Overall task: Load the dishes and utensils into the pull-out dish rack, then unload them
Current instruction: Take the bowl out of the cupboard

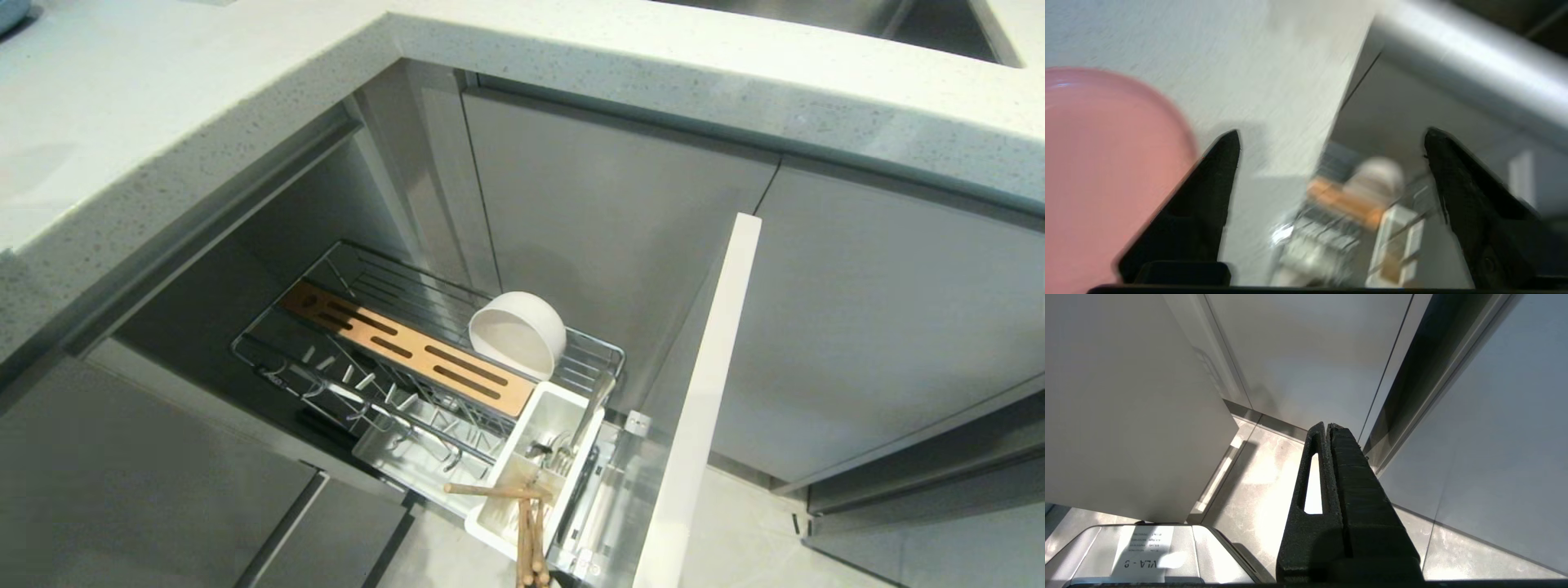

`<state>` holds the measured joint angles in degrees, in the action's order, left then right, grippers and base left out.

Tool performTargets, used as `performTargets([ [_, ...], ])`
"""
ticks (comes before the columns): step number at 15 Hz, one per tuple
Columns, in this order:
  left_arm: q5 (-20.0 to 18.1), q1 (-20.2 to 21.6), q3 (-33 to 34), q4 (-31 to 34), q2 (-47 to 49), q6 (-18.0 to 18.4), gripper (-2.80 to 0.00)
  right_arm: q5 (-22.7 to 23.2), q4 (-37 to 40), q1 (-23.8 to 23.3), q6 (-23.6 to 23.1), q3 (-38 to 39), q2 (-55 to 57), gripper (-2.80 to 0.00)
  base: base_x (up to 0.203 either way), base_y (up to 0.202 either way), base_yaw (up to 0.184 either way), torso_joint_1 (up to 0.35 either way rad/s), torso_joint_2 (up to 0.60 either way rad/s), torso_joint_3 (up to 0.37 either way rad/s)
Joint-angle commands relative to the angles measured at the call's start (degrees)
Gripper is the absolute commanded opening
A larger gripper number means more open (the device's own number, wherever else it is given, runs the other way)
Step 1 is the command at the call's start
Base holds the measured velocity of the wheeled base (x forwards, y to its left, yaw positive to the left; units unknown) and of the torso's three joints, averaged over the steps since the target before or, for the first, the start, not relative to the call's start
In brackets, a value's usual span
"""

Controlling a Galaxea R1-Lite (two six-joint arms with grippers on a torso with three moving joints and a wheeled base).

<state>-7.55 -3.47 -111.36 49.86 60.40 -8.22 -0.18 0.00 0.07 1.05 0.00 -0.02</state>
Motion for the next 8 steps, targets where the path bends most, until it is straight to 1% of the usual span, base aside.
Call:
performTargets([
  [1,0.2,-0.6,0.1,-7.1,-1.9,-17.2,-2.80,0.0,0.0,0.0,0.0,0.1,0.0,-2.80,0.000,0.000,0.000,0.000,0.00,0.000],
  [2,1.6,-0.8,0.2,-10.4,-1.8,-23.8,-2.80,0.0,0.0,0.0,0.0,0.1,0.0,-2.80,0.000,0.000,0.000,0.000,0.00,0.000],
  [4,4.3,-2.0,0.3,-14.1,-0.5,-34.9,-2.80,0.0,0.0,0.0,0.0,0.1,0.0,-2.80,0.000,0.000,0.000,0.000,0.00,0.000],
  [5,5.4,-4.5,0.7,-15.0,0.6,-37.7,-2.80,0.0,0.0,0.0,0.0,0.1,0.0,-2.80,0.000,0.000,0.000,0.000,0.00,0.000],
  [6,6.2,-6.8,0.9,-15.8,1.5,-39.1,-2.80,0.0,0.0,0.0,0.0,0.1,0.0,-2.80,0.000,0.000,0.000,0.000,0.00,0.000],
  [7,8.0,-10.3,1.1,-16.4,2.9,-40.4,-2.80,0.0,0.0,0.0,0.0,0.1,0.0,-2.80,0.000,0.000,0.000,0.000,0.00,0.000],
  [8,10.9,-13.7,1.3,-16.7,5.0,-41.7,-2.80,0.0,0.0,0.0,0.0,0.1,0.0,-2.80,0.000,0.000,0.000,0.000,0.00,0.000],
])
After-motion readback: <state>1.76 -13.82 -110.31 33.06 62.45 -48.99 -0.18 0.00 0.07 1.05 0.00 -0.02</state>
